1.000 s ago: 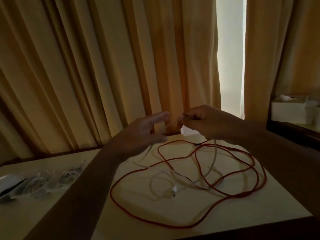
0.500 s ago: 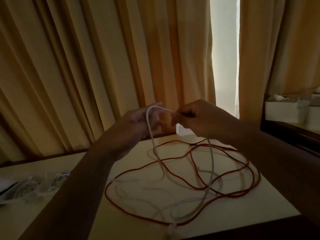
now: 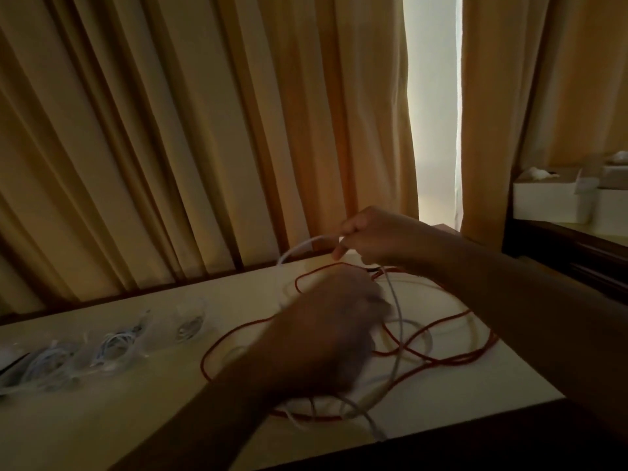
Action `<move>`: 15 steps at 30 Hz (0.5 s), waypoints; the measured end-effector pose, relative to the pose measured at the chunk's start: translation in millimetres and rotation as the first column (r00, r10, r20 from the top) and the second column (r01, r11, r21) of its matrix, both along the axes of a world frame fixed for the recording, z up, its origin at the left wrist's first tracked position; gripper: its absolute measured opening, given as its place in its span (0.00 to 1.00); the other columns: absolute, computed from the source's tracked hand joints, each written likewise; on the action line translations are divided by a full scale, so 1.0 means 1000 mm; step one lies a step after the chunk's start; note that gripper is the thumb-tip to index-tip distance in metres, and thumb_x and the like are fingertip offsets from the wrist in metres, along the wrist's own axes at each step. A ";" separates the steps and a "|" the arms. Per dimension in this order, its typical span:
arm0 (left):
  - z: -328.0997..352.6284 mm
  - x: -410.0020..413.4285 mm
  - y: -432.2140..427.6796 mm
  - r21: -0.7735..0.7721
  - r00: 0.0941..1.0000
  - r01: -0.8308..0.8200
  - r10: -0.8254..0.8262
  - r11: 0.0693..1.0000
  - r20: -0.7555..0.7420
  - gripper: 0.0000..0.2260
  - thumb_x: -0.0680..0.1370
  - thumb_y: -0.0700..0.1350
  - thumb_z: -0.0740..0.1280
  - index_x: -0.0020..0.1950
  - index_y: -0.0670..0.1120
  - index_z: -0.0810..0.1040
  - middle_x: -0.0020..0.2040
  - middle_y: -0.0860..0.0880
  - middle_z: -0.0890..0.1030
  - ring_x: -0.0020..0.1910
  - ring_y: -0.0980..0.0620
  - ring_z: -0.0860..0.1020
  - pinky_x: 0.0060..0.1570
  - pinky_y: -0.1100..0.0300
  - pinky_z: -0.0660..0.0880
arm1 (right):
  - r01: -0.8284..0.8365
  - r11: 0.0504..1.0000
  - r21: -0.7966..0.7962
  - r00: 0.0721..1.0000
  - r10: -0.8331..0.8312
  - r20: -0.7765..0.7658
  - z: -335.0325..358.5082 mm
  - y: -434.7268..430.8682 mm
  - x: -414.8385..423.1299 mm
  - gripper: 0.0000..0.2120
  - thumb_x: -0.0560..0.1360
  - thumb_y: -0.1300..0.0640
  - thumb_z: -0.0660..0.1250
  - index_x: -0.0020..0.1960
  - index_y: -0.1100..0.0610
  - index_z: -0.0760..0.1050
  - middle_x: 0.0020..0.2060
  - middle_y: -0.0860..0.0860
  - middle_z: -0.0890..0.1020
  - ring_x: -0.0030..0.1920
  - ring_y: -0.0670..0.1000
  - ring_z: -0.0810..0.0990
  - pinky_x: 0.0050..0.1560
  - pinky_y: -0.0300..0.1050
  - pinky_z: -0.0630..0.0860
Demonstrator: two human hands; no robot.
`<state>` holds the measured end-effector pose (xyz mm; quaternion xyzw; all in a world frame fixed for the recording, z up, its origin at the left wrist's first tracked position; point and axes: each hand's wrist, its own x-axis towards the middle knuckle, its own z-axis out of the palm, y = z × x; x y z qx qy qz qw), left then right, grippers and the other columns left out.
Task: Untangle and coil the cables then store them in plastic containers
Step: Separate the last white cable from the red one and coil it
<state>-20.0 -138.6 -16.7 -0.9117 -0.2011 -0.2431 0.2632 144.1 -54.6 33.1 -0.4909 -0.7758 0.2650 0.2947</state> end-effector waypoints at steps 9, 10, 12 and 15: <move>-0.032 0.007 0.045 -0.537 0.931 -0.273 0.080 0.798 -0.356 0.10 0.82 0.47 0.67 0.63 0.55 0.79 0.62 0.56 0.76 0.61 0.59 0.71 0.61 0.58 0.75 | 0.022 0.987 0.158 0.989 -0.045 0.142 -0.041 0.022 0.022 0.14 0.82 0.59 0.63 0.67 0.53 0.75 0.57 0.47 0.77 0.57 0.47 0.76 0.59 0.44 0.75; -0.032 0.000 0.050 -0.570 0.950 -0.269 0.117 0.776 -0.289 0.08 0.81 0.46 0.68 0.60 0.55 0.79 0.59 0.58 0.76 0.58 0.62 0.71 0.58 0.62 0.74 | 0.009 0.977 0.214 0.975 -0.057 0.216 -0.047 0.021 0.034 0.12 0.82 0.61 0.63 0.63 0.50 0.76 0.56 0.46 0.76 0.57 0.46 0.76 0.57 0.41 0.74; -0.024 -0.015 0.060 -0.602 0.969 -0.240 0.230 0.762 -0.095 0.07 0.80 0.43 0.69 0.55 0.55 0.79 0.55 0.60 0.75 0.55 0.64 0.72 0.53 0.67 0.72 | -0.082 0.990 0.118 0.941 0.038 0.337 -0.056 0.013 0.058 0.13 0.80 0.64 0.65 0.54 0.46 0.78 0.54 0.43 0.79 0.57 0.43 0.77 0.57 0.38 0.74; -0.005 -0.041 0.076 -0.610 0.915 -0.232 0.382 0.758 0.127 0.10 0.80 0.39 0.69 0.55 0.53 0.80 0.57 0.60 0.77 0.57 0.65 0.73 0.56 0.69 0.69 | -0.183 0.964 -0.195 0.807 0.260 0.530 -0.067 -0.006 0.081 0.12 0.78 0.57 0.70 0.58 0.43 0.80 0.61 0.40 0.78 0.61 0.40 0.73 0.61 0.39 0.70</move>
